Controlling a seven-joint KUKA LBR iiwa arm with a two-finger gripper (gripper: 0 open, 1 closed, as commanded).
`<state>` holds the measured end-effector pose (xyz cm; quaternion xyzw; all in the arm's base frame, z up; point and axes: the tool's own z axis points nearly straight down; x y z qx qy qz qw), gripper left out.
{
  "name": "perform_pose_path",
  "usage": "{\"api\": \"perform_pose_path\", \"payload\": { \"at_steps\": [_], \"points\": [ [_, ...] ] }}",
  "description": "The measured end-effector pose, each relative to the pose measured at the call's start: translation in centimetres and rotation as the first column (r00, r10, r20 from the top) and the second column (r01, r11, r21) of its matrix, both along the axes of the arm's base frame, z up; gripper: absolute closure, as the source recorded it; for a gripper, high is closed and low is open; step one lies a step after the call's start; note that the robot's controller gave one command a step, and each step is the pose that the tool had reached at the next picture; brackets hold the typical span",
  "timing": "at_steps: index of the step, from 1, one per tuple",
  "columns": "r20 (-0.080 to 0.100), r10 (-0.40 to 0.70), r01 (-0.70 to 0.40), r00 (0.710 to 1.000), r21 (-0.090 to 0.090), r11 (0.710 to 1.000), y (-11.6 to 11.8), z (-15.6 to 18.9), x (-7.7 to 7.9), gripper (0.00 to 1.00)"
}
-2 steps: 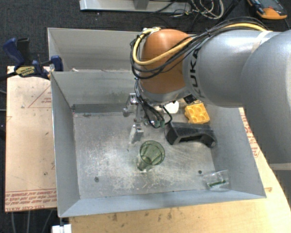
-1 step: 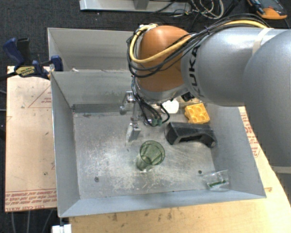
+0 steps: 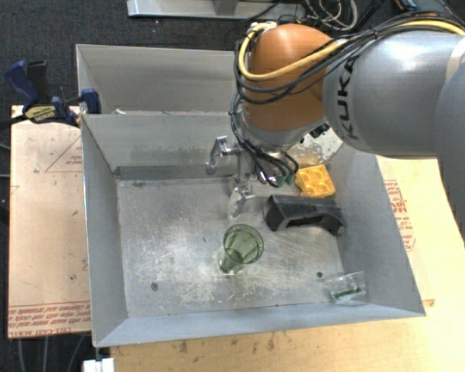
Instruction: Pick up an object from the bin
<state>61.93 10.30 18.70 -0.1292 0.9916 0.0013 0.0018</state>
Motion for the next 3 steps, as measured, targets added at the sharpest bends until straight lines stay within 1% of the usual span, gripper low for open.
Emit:
{"api": "perform_pose_path", "payload": {
  "at_steps": [1, 2, 3],
  "points": [
    [0.006, 0.177, -0.177, 0.984, -0.003, 0.984, -0.9, -4.4, -1.9, 0.0],
    [-0.014, 0.315, -0.315, 0.949, -0.001, 0.949, -3.1, -10.3, 0.9, 1.0],
    [-0.011, 0.314, -0.314, 0.949, -0.001, 0.949, -3.1, -10.3, 1.0, 1.0]
  ]
}}
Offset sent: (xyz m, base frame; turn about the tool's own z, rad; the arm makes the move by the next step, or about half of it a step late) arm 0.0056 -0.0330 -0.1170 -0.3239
